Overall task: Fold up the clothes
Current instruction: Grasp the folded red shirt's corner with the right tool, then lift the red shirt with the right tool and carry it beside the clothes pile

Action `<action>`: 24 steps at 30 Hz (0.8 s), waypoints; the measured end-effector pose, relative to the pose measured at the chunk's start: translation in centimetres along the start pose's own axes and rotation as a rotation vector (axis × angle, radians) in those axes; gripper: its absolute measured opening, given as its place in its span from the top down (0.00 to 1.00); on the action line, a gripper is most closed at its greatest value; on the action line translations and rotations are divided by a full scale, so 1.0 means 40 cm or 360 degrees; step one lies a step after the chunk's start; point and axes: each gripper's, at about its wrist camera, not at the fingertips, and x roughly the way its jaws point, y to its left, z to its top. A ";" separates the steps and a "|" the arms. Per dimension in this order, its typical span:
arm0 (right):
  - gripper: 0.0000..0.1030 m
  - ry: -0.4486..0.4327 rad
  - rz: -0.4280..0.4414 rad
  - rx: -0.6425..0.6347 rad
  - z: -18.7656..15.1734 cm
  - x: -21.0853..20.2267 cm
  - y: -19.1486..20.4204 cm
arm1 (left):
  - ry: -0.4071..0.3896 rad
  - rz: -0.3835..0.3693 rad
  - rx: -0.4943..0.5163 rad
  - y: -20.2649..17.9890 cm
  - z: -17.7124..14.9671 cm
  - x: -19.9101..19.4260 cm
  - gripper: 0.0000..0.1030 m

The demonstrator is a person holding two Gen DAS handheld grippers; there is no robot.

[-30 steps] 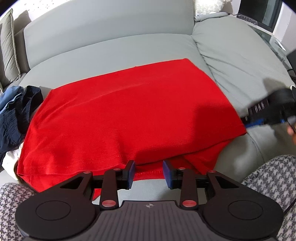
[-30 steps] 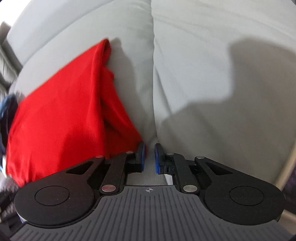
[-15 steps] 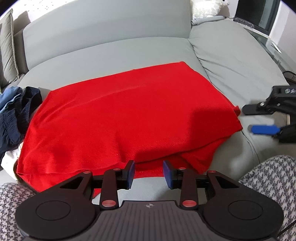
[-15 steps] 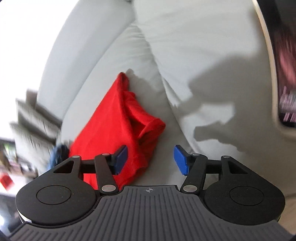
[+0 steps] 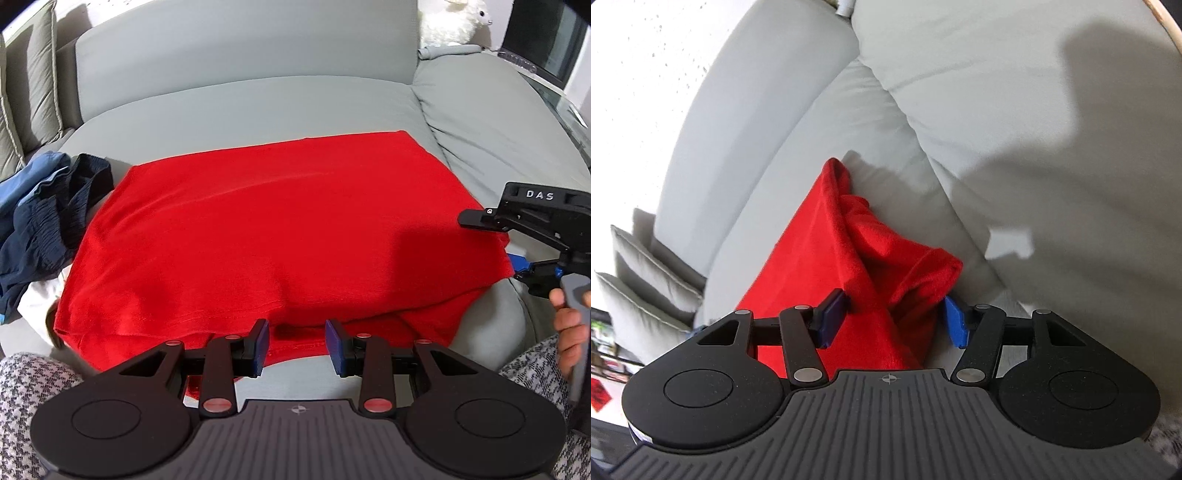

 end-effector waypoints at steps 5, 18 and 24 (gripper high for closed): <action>0.47 -0.0042 -0.0172 -0.0277 -0.027 0.029 0.052 | -0.0004 0.0008 -0.0060 0.023 0.002 -0.003 0.67; 0.87 -0.0292 -0.0320 -0.0746 -0.079 -0.059 0.219 | 0.0010 0.0158 -0.0393 0.187 -0.028 -0.056 0.66; 0.87 -0.0398 -0.0620 -0.1554 -0.236 -0.029 0.440 | -0.0035 0.0413 -0.0481 0.314 -0.014 -0.104 0.66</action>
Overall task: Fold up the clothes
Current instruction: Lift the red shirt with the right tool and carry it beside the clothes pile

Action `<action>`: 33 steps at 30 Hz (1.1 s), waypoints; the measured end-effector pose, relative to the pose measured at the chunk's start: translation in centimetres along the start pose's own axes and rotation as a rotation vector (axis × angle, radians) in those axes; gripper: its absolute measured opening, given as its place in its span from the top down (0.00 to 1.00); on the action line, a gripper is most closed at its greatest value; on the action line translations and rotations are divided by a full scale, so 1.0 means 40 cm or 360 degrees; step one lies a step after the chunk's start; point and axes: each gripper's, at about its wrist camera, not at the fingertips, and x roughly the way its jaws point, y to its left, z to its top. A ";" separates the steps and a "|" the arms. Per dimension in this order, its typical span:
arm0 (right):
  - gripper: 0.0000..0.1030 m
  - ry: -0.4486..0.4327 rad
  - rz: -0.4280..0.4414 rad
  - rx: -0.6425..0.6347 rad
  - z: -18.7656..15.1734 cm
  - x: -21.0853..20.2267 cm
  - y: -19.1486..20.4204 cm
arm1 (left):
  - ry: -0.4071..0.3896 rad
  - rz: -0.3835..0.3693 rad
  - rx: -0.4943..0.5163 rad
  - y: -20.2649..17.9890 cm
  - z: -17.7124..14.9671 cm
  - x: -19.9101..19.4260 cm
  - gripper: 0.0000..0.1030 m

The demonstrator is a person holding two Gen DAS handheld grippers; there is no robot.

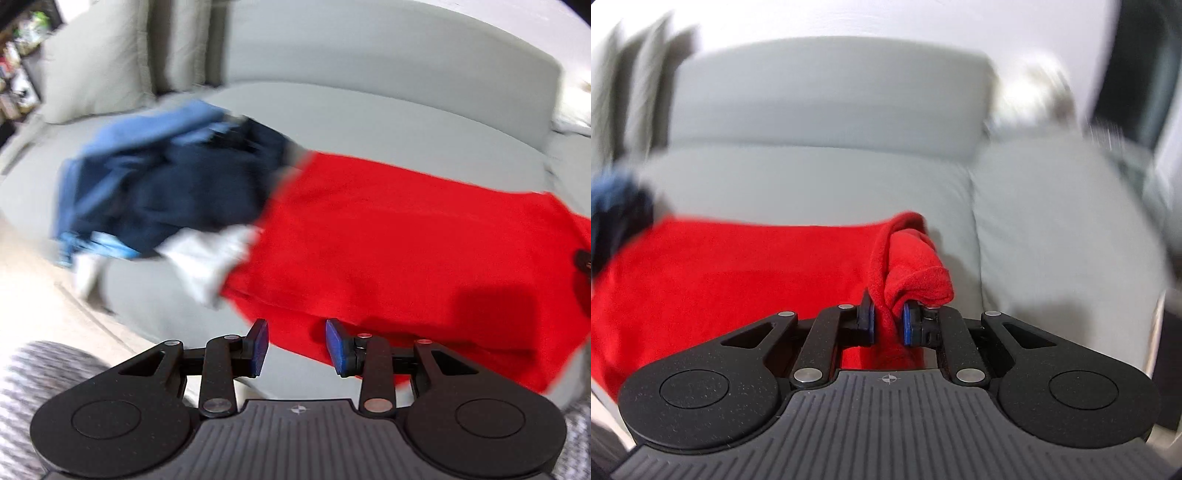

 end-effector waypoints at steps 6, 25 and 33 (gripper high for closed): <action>0.87 -0.0095 -0.0070 -0.0522 0.040 -0.061 0.235 | -0.0072 0.0042 -0.0100 0.162 0.035 -0.001 0.66; 0.86 0.0118 0.0134 -0.0502 0.126 -0.044 0.581 | 0.0021 -0.0251 -0.0390 0.413 0.050 0.085 0.66; 0.86 0.0125 0.0231 -0.0449 0.151 -0.062 0.636 | 0.0017 -0.0275 -0.0460 0.447 0.042 0.085 0.66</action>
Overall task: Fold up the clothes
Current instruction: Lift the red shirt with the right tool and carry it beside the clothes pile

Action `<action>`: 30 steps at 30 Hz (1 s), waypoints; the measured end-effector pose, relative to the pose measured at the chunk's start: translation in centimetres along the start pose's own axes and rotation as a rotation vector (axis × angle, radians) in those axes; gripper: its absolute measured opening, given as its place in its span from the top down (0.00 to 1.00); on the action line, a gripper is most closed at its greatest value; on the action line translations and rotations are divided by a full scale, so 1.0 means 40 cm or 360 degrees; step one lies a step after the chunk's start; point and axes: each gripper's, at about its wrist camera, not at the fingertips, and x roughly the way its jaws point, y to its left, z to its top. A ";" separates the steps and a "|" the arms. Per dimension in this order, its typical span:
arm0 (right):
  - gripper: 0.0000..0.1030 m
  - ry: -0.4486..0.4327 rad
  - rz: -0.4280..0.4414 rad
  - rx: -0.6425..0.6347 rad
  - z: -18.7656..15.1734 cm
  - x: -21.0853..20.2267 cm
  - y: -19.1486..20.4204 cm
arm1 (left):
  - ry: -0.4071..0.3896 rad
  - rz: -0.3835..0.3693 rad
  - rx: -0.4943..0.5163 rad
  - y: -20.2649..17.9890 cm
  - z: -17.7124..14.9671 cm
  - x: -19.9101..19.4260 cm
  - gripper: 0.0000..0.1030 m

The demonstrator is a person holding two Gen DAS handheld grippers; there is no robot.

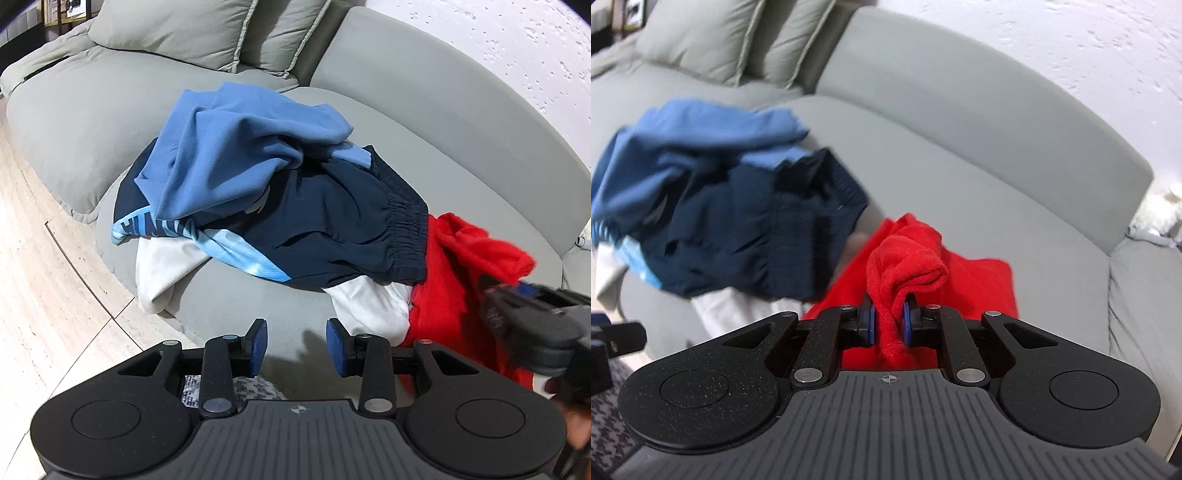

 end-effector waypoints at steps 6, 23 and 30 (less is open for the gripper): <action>0.87 0.0005 0.0012 -0.0058 -0.024 0.022 0.039 | 0.0005 0.0008 -0.0052 0.023 -0.006 -0.004 0.66; 0.60 -0.0056 0.0609 -0.0169 -0.090 -0.025 0.028 | -0.0023 0.0050 0.0000 0.001 -0.009 -0.017 0.66; 0.58 -0.0012 0.0788 0.0170 -0.172 -0.140 -0.144 | -0.0083 -0.0121 0.0188 -0.086 -0.012 -0.024 0.83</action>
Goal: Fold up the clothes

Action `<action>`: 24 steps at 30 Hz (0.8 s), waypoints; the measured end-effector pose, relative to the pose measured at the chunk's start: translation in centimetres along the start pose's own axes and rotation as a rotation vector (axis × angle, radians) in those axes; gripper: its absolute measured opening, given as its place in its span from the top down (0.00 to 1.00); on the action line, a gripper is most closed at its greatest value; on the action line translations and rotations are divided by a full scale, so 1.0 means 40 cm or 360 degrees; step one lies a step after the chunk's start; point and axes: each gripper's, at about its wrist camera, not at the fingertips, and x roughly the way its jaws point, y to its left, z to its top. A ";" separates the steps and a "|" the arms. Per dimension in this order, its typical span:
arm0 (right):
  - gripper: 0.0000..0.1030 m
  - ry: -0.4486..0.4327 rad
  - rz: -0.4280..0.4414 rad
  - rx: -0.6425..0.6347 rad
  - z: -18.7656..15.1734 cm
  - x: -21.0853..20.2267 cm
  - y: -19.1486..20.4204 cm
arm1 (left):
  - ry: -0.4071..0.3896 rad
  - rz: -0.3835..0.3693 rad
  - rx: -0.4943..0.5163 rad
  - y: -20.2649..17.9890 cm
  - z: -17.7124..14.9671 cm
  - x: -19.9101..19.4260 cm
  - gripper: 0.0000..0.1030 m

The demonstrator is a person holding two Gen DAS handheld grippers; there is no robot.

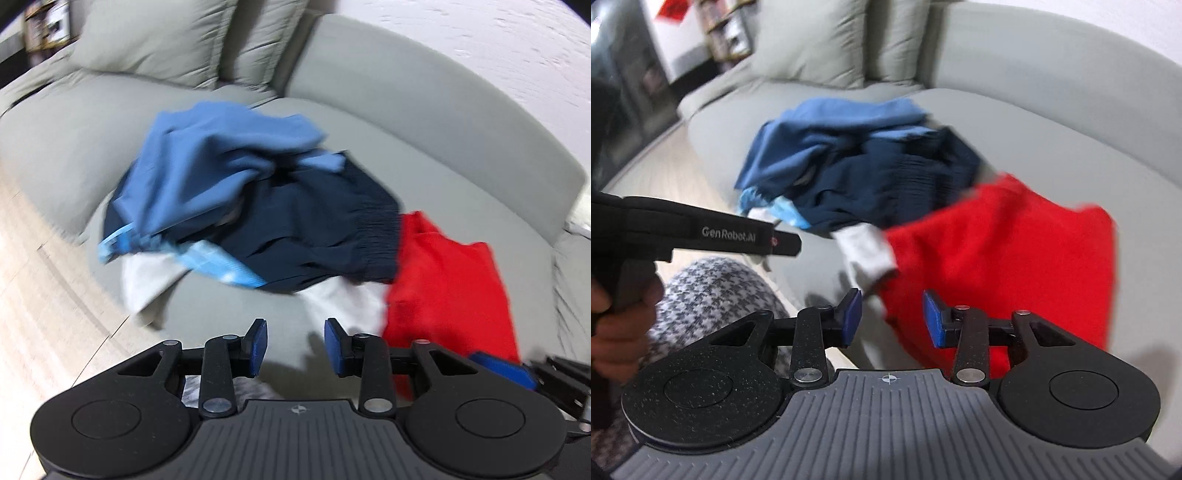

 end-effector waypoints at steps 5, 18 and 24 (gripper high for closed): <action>0.96 0.0047 -0.0209 0.0320 -0.044 -0.047 -0.167 | -0.0032 -0.0321 0.0197 -0.133 0.028 0.020 0.95; 0.93 0.0299 -0.0223 0.0193 -0.103 0.052 -0.212 | 0.0444 -0.0052 0.0419 -0.220 -0.027 0.190 0.96; 0.78 0.0130 -0.0260 0.0235 -0.061 -0.025 -0.254 | 0.0190 -0.0206 0.0456 -0.252 0.046 0.115 0.92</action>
